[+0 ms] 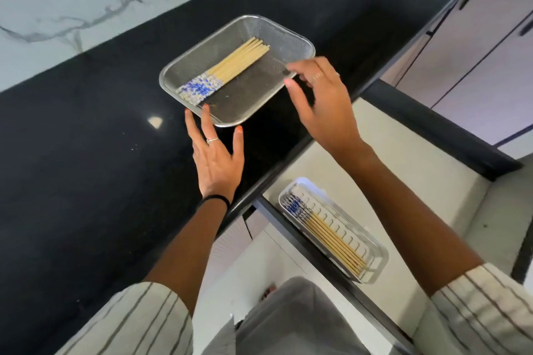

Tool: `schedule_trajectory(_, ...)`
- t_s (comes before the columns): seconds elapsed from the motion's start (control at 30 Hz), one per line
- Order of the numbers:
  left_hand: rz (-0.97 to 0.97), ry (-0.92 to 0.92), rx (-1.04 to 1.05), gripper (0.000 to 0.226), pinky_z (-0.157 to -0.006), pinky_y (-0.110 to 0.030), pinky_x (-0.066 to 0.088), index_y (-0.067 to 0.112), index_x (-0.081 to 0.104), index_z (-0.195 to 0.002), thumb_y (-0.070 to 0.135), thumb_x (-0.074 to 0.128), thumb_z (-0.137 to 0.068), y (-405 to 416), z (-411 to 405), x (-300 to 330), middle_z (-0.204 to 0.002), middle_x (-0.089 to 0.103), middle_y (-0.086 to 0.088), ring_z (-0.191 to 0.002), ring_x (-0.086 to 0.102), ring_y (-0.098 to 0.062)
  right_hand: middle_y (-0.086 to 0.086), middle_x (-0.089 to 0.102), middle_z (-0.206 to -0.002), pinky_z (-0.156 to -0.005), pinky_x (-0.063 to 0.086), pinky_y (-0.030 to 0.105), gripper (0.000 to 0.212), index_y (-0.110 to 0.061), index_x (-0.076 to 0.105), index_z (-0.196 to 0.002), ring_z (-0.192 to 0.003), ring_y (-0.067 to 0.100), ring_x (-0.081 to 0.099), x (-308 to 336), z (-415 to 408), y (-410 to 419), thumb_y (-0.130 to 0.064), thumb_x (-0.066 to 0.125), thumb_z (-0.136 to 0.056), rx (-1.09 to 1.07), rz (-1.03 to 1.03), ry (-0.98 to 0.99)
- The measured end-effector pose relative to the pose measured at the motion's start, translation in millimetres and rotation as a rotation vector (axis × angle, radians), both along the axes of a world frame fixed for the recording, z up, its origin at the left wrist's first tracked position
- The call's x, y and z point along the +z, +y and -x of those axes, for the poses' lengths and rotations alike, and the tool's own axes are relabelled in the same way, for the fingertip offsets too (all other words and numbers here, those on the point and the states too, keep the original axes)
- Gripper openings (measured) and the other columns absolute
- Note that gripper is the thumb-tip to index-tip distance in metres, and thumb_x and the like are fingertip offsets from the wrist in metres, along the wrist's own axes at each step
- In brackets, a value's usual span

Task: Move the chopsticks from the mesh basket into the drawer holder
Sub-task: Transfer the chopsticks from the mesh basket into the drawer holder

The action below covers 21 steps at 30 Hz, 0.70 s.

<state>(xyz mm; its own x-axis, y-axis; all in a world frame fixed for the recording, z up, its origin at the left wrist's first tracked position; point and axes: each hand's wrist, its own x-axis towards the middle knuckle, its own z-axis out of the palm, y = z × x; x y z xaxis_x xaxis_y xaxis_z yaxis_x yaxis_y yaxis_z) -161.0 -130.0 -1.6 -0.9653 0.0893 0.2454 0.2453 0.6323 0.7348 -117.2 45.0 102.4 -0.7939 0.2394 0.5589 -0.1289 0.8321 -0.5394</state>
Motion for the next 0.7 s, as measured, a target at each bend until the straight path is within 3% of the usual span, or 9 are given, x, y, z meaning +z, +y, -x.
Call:
schedule_trajectory(0.17,0.017,-0.036,0.001,0.072,-0.109,-0.054,0.035,0.028,0.009,-0.154,0.051,0.046,-0.097,-1,0,1,-0.162,-0.001,-0.008,-0.134,0.04,-0.038,0.005,0.047,-0.139,-0.107,0.038,0.036,0.039,-0.014,0.052,-0.131,-0.126,0.024,0.048,16,76,-8,-0.026,0.054,-0.094,0.153,-0.251,-0.413)
schedule_trajectory(0.3,0.033,-0.059,-0.003,0.076,-0.109,-0.054,0.036,0.024,0.01,-0.153,0.051,0.05,-0.095,0,0,3,-0.162,0.0,-0.007,-0.132,0.042,-0.04,0.005,0.038,-0.148,-0.106,0.038,0.043,0.06,-0.02,0.032,-0.146,-0.135,0.027,0.039,2,118,-12,-0.02,0.057,-0.092,0.193,-0.429,-0.677)
schedule_trajectory(0.43,0.026,-0.071,-0.009,0.078,-0.109,-0.053,0.036,0.024,0.012,-0.152,0.05,0.054,-0.092,0,1,4,-0.162,0.001,-0.007,-0.133,0.041,-0.04,0.008,0.035,-0.149,-0.104,0.043,0.045,0.071,-0.019,0.025,-0.147,-0.133,0.03,0.042,-14,144,-21,-0.008,0.06,-0.087,0.221,-0.627,-0.776)
schedule_trajectory(0.7,0.043,-0.071,-0.003,0.08,-0.11,-0.053,0.034,0.021,0.013,-0.152,0.052,0.054,-0.091,1,1,3,-0.162,0.003,-0.009,-0.136,0.037,-0.038,0.01,0.044,-0.133,-0.09,0.046,0.042,0.063,-0.013,0.037,-0.138,-0.111,0.032,0.056,-31,164,-27,-0.002,0.064,-0.082,0.235,-0.708,-0.703)
